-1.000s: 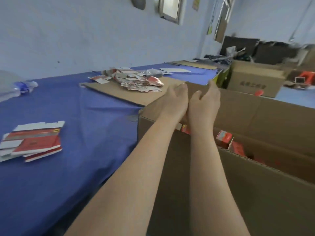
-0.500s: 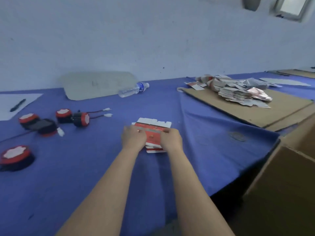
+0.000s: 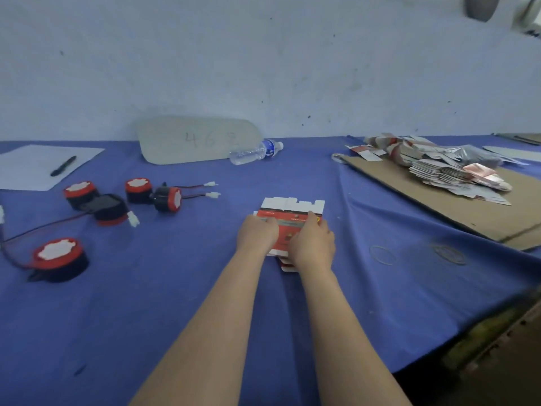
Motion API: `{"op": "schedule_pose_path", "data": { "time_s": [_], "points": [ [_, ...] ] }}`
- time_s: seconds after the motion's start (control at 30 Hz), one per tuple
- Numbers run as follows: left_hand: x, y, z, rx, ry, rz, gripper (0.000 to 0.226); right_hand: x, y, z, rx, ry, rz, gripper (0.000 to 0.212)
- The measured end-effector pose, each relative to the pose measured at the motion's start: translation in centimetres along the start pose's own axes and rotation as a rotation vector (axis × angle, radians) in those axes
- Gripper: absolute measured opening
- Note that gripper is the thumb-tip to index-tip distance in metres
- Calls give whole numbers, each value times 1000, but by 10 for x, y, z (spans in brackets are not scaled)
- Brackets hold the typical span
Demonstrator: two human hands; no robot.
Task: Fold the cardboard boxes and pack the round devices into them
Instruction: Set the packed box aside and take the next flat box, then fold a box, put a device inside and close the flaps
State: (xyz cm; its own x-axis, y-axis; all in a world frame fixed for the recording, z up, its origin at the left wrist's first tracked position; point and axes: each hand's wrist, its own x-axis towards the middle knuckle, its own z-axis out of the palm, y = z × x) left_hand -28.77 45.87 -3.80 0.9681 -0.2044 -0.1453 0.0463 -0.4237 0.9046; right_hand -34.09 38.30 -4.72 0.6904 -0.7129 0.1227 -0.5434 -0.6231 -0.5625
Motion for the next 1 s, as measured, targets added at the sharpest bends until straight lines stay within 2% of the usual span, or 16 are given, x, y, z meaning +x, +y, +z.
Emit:
{"op": "schedule_pose_path", "data": {
  "time_s": [0.27, 0.37, 0.47, 0.63, 0.73, 0.87, 1.0],
  "points": [
    [-8, 9, -11, -5, 57, 42, 44, -1, -13, -6, -77, -147, 92, 79],
    [-8, 12, -12, -14, 39, 41, 46, -3, -13, -4, -37, -138, 69, 78],
    [-11, 11, -9, 3, 4, 51, 38, -5, -10, -2, 64, -134, 82, 73],
    [-11, 5, -4, 6, -7, 103, 28, 1, 10, -10, -60, 6, 170, 55],
    [-12, 6, 6, -21, -66, 62, 32, 6, 17, -15, -59, -61, 235, 48],
    [-12, 8, 15, 22, -79, 46, 24, 4, 19, -14, -41, -74, 200, 48],
    [-9, 11, 12, -104, -15, 20, 33, 1, 16, -16, 24, 19, 79, 61]
  ]
}}
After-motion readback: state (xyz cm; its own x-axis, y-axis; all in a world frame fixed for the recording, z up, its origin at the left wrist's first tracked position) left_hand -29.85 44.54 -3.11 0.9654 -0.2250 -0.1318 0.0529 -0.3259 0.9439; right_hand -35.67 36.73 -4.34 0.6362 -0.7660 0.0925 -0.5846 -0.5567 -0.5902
